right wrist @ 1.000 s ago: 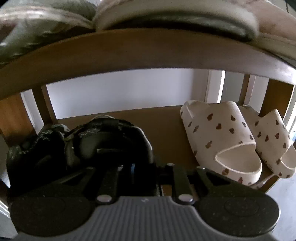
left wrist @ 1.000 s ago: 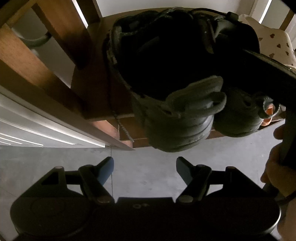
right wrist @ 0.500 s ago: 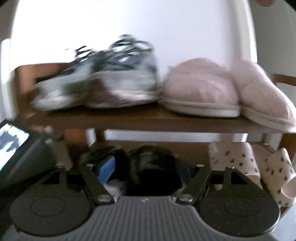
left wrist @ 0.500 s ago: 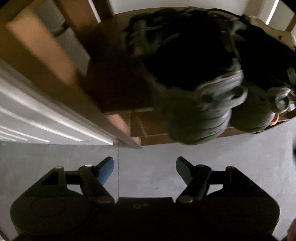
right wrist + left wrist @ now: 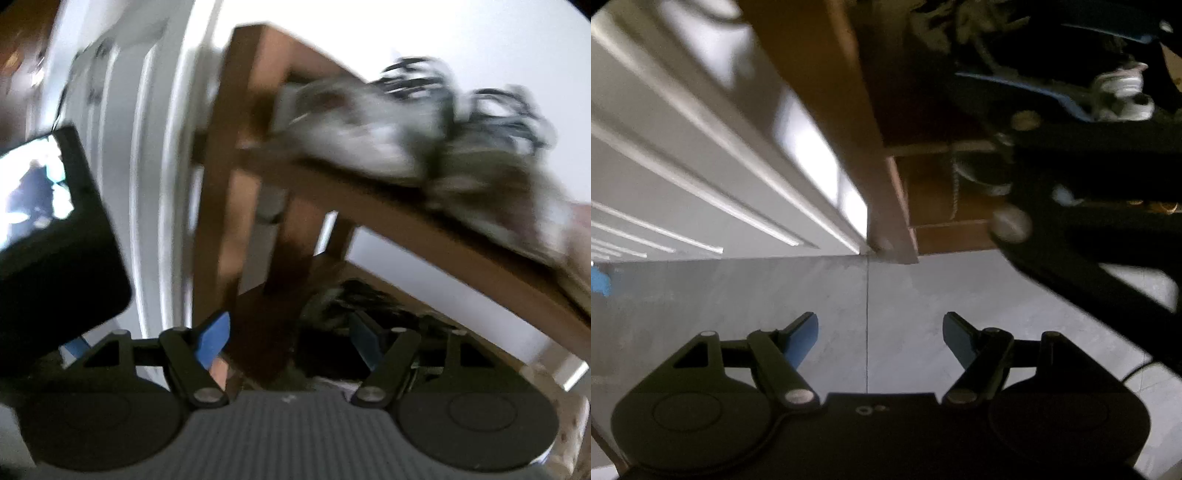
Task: Organize scattered shoes
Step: 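Open the right tool, release the sneakers and withdraw it from the shelf, then move both tools back toward the black slides on the floor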
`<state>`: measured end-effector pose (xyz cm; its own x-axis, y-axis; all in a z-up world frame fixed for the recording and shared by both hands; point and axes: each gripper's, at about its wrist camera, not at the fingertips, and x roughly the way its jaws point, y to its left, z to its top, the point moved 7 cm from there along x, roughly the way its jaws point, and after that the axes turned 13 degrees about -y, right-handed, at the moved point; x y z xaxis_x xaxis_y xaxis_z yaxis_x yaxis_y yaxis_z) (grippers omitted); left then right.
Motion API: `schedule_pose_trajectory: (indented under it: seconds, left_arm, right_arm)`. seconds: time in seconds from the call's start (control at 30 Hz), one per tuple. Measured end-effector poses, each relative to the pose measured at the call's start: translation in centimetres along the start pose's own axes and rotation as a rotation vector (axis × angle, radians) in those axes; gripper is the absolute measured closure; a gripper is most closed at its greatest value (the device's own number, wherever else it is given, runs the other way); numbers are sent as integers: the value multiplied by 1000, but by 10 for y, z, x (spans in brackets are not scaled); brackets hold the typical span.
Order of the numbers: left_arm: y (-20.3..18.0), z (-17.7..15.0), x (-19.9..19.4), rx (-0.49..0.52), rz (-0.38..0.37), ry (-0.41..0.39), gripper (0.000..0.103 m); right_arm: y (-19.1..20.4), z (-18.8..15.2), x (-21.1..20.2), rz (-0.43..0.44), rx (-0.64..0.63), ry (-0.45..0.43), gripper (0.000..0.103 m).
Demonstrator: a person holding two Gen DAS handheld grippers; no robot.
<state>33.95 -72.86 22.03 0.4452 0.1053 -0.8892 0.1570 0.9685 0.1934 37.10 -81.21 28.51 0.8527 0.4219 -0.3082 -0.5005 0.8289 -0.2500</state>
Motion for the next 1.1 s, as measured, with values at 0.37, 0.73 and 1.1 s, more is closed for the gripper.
schedule_pose_trajectory:
  seconds: [0.37, 0.73, 1.1]
  left_arm:
    - [38, 16, 34, -71, 20, 8, 28]
    - [29, 15, 21, -60, 30, 18, 28]
    - [33, -7, -3, -79, 42, -11, 28]
  right_arm:
    - [-13, -18, 54, -185, 59, 202, 78]
    - [-23, -10, 98, -329, 145, 129, 78]
    - [-9, -10, 12, -404, 80, 22, 5]
